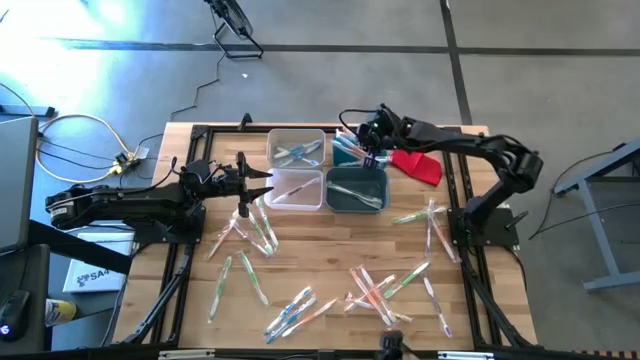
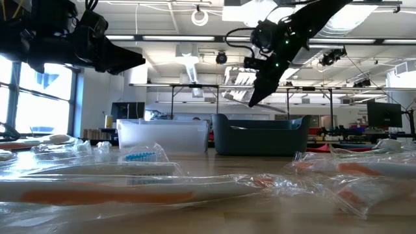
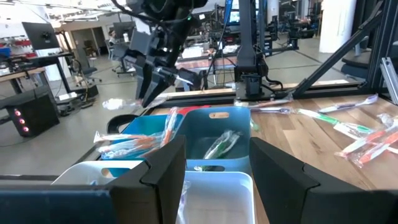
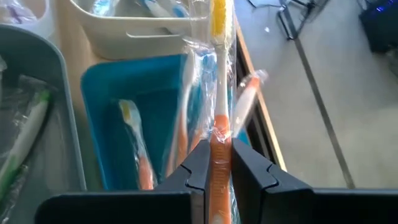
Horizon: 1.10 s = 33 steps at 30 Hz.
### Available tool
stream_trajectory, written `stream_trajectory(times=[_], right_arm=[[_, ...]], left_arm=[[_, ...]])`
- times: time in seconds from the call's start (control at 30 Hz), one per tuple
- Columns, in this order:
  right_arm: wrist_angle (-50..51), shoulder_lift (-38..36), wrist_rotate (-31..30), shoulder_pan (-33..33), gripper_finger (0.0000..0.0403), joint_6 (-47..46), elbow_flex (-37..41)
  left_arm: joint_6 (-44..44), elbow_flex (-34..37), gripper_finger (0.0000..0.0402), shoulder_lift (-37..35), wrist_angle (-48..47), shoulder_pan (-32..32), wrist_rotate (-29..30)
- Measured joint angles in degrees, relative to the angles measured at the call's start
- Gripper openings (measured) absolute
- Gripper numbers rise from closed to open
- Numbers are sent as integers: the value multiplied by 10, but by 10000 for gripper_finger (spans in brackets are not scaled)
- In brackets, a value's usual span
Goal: Pick & Place Toothbrushes
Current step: Put the orange toothbrush into the blue bin
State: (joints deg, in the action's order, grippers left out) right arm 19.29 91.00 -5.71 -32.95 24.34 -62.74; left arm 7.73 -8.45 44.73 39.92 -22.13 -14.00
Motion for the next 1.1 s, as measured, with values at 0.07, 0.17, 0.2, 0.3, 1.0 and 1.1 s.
stream_trajectory(times=[0.07, 0.17, 0.2, 0.3, 1.0, 1.1], right_arm=[[-15, 11, 20, -7, 33, 6, 0], [-33, 28, 48, -17, 33, 17, 0], [-37, 34, 54, -20, 33, 25, 0], [-50, 49, 63, -25, 33, 52, 0], [-93, 71, 149, -52, 35, 70, 0], [-91, 71, 153, -57, 38, 53, 0]], left_arm=[[0, 0, 171, 0, 0, 0, 0], [0, 0, 171, 0, 0, 0, 0], [0, 0, 171, 0, 0, 0, 0], [0, 0, 171, 0, 0, 0, 0], [1, 0, 171, 0, -2, 0, 2], [1, 0, 171, 0, -2, 0, 2]])
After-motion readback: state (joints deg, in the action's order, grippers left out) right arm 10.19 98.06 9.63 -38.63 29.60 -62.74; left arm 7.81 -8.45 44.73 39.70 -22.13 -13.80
